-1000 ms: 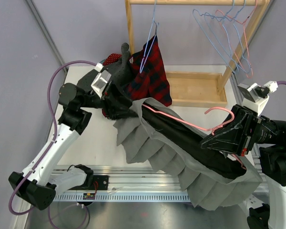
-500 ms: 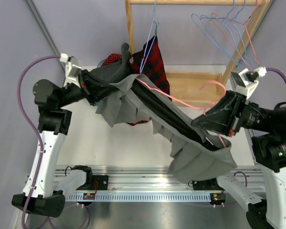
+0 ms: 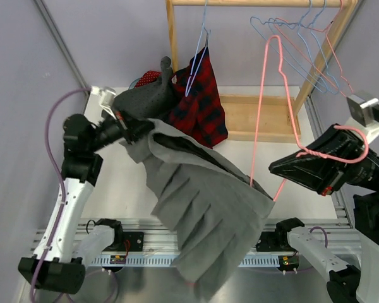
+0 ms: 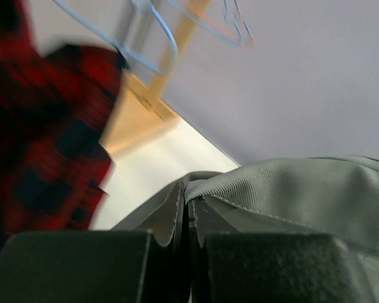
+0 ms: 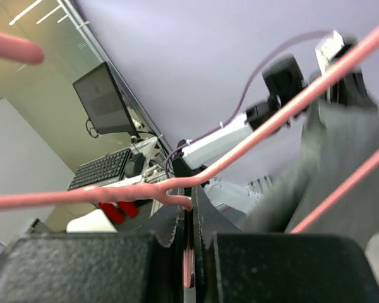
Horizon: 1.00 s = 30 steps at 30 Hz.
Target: Remove the skirt from the hanger
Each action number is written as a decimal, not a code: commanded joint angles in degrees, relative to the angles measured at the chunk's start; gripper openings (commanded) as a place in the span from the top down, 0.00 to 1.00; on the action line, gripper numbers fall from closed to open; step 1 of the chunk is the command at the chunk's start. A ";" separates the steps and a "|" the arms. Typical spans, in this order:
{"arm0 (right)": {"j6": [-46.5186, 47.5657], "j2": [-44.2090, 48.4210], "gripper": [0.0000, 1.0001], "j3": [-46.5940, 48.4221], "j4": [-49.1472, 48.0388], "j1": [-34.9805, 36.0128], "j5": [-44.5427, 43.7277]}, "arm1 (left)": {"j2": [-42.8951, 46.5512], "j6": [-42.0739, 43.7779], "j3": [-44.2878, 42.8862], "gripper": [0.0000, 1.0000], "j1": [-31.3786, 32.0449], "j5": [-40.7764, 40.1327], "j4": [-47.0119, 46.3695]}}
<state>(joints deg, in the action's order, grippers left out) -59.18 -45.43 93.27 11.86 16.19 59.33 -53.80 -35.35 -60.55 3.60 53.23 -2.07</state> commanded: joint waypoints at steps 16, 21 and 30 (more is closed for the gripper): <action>21.21 -20.40 1.00 18.18 30.59 0.60 -31.89 | 9.69 18.73 -2.45 1.00 30.51 -36.67 31.38; 24.63 -24.52 1.00 15.35 32.09 0.52 -38.76 | 6.70 18.04 -10.88 1.00 30.51 -61.38 40.02; 17.19 -46.30 1.00 28.54 21.30 -8.25 -27.62 | 4.84 19.36 -15.74 1.00 30.51 -66.68 41.18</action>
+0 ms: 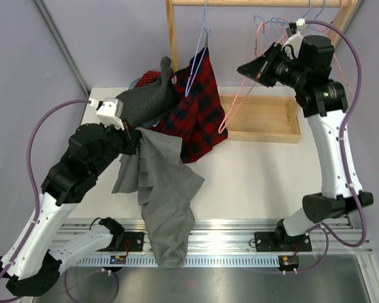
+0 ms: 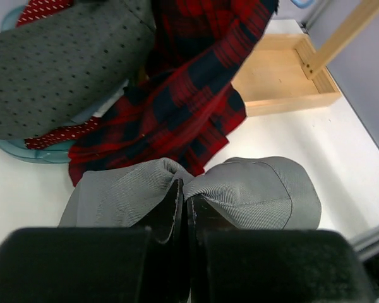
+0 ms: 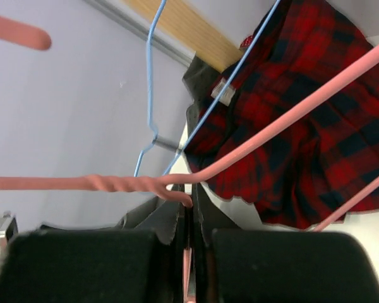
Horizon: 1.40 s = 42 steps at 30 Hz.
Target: Remove the skirt from the hanger
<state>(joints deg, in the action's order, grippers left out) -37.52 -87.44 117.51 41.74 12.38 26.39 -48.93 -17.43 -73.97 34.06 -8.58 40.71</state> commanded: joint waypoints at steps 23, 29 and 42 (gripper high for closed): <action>-33.49 -30.69 1.00 22.59 -41.12 -7.90 6.05 | 1.20 1.44 9.99 1.00 0.12 -3.02 -8.63; -33.50 -31.38 1.00 21.43 -44.47 -7.29 -0.55 | 0.68 0.91 10.96 1.00 0.04 -1.97 -9.77; -34.54 -36.92 1.00 26.02 -45.60 -4.30 -14.77 | 0.94 0.47 12.45 1.00 0.04 0.58 -10.47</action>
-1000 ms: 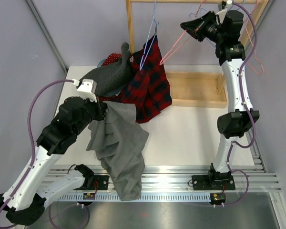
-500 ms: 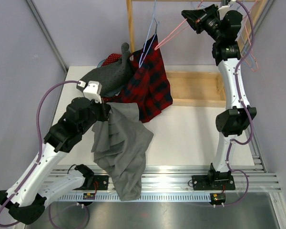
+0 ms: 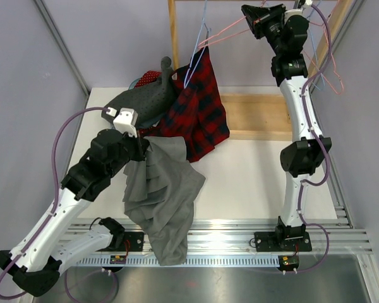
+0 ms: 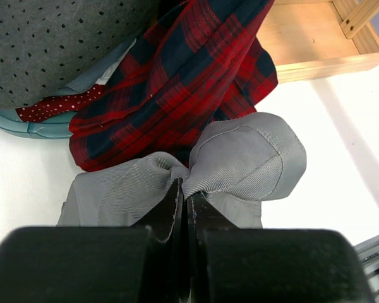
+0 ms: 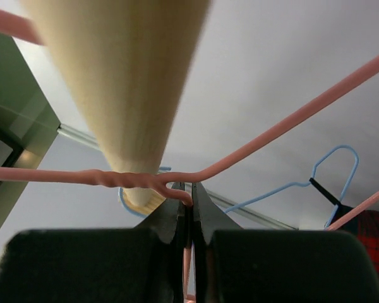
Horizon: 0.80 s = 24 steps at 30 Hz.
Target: Remove the skirt from the hanger
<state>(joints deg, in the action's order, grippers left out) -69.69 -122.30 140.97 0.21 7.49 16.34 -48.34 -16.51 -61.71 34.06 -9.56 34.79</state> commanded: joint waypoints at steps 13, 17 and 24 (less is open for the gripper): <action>-10.55 -7.51 1.00 3.08 -1.27 2.01 -9.39 | 0.53 -0.54 1.42 1.00 0.04 3.68 -4.73; -11.96 -10.22 1.00 5.19 2.16 1.57 -7.29 | 0.26 -0.45 1.25 1.00 0.04 4.46 -4.55; -11.09 -9.10 0.28 -0.13 6.13 0.86 -2.10 | 0.17 -0.54 1.51 1.00 0.04 4.82 -4.46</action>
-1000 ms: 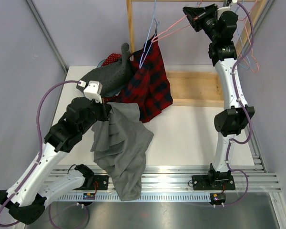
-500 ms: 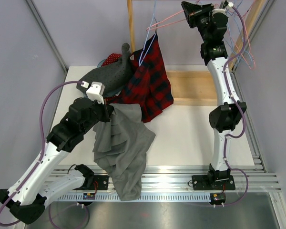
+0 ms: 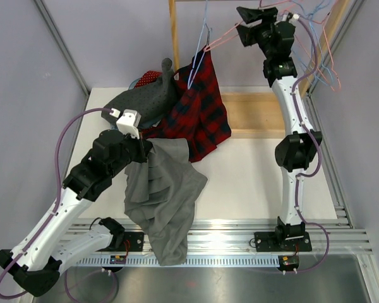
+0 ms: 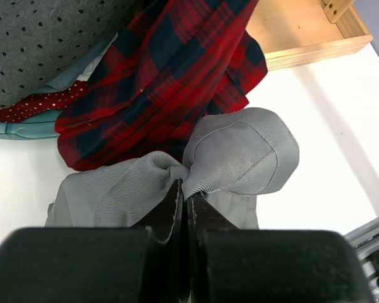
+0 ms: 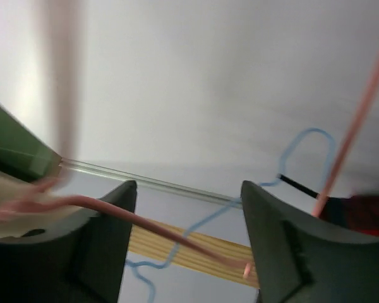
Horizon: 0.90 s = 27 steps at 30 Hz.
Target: Remove the skirt from the hanger
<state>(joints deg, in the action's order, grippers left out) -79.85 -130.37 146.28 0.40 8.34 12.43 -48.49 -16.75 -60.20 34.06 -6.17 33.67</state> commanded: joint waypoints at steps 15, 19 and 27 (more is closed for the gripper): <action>4.88 11.61 0.16 -20.66 2.06 0.01 3.04 | 1.29 -1.79 -0.88 1.00 0.04 2.22 -2.03; 6.99 16.27 0.47 -26.12 0.74 0.01 3.04 | 1.47 -2.14 -1.40 1.00 0.13 2.66 -1.50; 11.91 34.98 0.29 -46.74 -1.64 1.41 7.35 | -4.40 4.61 -11.06 1.00 0.04 -13.99 6.13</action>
<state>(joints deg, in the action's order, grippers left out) -72.16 -105.25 106.02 2.83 8.43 17.15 -50.50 -16.16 -64.71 34.09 -9.45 38.70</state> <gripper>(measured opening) 0.649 0.012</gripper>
